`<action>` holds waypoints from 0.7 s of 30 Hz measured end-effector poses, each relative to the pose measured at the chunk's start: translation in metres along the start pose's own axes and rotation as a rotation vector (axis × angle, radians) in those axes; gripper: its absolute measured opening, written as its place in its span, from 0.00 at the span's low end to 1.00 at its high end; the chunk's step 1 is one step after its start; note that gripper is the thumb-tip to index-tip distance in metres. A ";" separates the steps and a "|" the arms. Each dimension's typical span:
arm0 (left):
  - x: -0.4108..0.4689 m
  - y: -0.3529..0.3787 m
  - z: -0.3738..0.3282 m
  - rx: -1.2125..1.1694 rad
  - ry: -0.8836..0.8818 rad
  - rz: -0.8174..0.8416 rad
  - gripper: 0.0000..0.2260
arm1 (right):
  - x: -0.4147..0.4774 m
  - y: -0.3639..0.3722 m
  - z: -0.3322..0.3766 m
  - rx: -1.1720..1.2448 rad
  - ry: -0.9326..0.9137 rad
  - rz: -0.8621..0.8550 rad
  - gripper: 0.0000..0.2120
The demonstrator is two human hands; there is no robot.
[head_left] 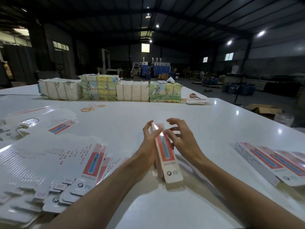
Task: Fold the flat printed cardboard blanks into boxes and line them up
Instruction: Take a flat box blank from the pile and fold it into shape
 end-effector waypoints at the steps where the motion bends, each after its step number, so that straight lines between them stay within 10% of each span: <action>1: 0.000 0.001 -0.002 -0.089 -0.001 -0.005 0.24 | -0.001 0.000 0.004 -0.092 -0.031 0.030 0.12; 6: -0.004 0.003 -0.005 -0.321 -0.129 0.058 0.31 | -0.013 0.010 0.012 -0.451 -0.109 0.292 0.33; 21: -0.013 0.005 0.011 0.368 0.048 0.251 0.10 | -0.060 -0.154 -0.051 -0.995 0.264 0.053 0.18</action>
Point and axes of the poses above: each hand's wrist, its own x-axis towards the middle knuckle, its own y-axis out of the palm, z = x × y, the point moved 4 cm from there along x, towards the middle knuckle, and after that the axes turned 4 degrees about -z, right-handed, at the moved point
